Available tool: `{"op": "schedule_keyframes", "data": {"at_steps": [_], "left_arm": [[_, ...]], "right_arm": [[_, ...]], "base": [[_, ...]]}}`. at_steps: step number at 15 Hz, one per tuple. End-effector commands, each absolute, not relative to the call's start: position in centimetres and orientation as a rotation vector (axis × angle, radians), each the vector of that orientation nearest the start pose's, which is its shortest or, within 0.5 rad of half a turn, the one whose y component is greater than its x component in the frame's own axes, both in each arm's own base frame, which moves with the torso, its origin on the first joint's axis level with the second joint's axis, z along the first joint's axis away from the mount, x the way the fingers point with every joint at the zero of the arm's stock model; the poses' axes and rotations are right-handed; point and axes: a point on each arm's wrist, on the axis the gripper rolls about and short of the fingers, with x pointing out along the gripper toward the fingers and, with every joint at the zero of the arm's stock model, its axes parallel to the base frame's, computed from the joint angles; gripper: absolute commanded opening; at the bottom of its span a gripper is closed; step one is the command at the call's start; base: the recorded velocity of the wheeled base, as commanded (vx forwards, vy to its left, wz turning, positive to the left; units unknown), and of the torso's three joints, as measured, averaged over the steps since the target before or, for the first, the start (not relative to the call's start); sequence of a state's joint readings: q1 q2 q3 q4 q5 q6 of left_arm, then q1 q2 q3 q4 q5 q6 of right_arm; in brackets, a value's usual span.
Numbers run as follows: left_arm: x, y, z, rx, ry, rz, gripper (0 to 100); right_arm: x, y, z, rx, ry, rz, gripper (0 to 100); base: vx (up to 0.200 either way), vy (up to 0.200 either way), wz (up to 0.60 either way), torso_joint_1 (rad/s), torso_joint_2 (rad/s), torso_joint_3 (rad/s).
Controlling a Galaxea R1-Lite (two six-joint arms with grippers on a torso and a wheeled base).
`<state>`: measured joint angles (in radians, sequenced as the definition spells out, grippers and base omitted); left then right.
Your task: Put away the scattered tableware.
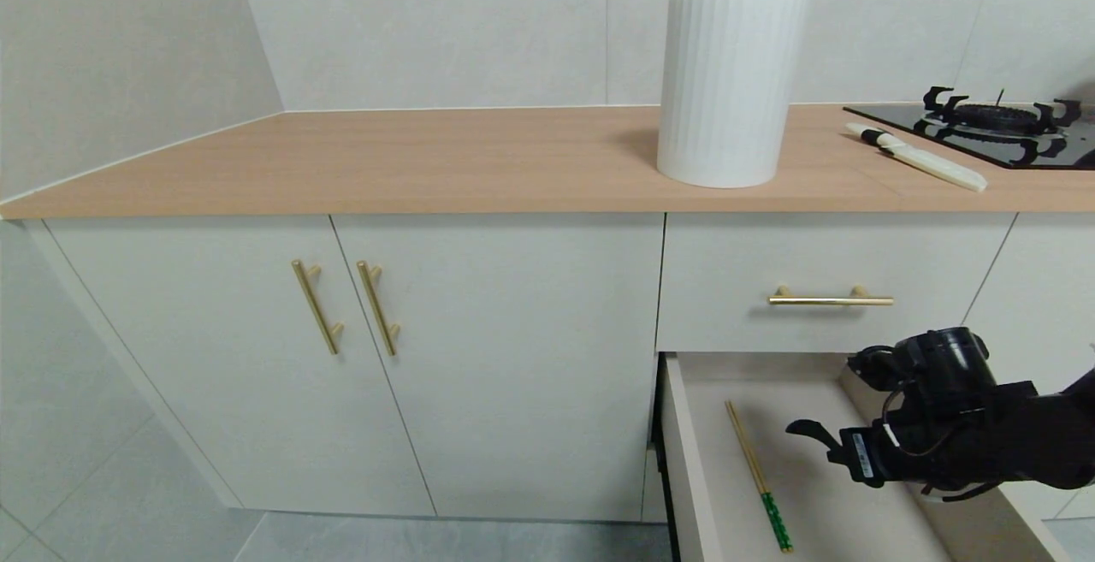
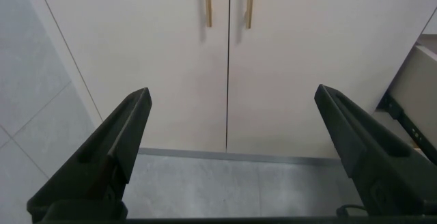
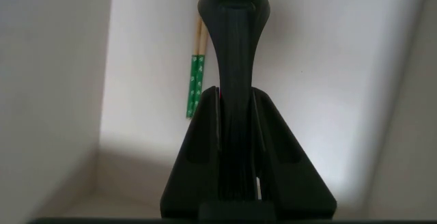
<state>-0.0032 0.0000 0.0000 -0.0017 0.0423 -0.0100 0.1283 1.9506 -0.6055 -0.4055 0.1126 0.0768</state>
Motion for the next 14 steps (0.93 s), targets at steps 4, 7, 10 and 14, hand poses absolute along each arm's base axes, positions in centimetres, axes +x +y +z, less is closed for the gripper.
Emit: {"op": "schedule_keyframes", "data": {"at_steps": [4, 7, 10, 14], "left_arm": [[-2.3, 0.1, 7.6, -0.011, -0.002, 0.040, 100], [-2.3, 0.1, 7.6, -0.011, -0.002, 0.040, 100], [-2.3, 0.1, 7.6, -0.011, -0.002, 0.040, 100], [-2.3, 0.1, 7.6, -0.011, -0.002, 0.040, 100]], "right_arm": [[28.9, 4.0, 0.1, 0.053, 0.971, 0.170, 0], [29.2, 4.0, -0.9, 0.045, 0.973, 0.154, 0], [29.4, 4.0, -1.2, 0.044, 0.960, 0.143, 0], [29.4, 4.0, -1.2, 0.046, 0.959, 0.142, 0]], "base": [[0.000, 0.000, 0.00, 0.000, 0.00, 0.000], [0.000, 0.000, 0.00, 0.000, 0.00, 0.000], [0.000, 0.000, 0.00, 0.000, 0.00, 0.000], [0.000, 0.000, 0.00, 0.000, 0.00, 0.000]]}}
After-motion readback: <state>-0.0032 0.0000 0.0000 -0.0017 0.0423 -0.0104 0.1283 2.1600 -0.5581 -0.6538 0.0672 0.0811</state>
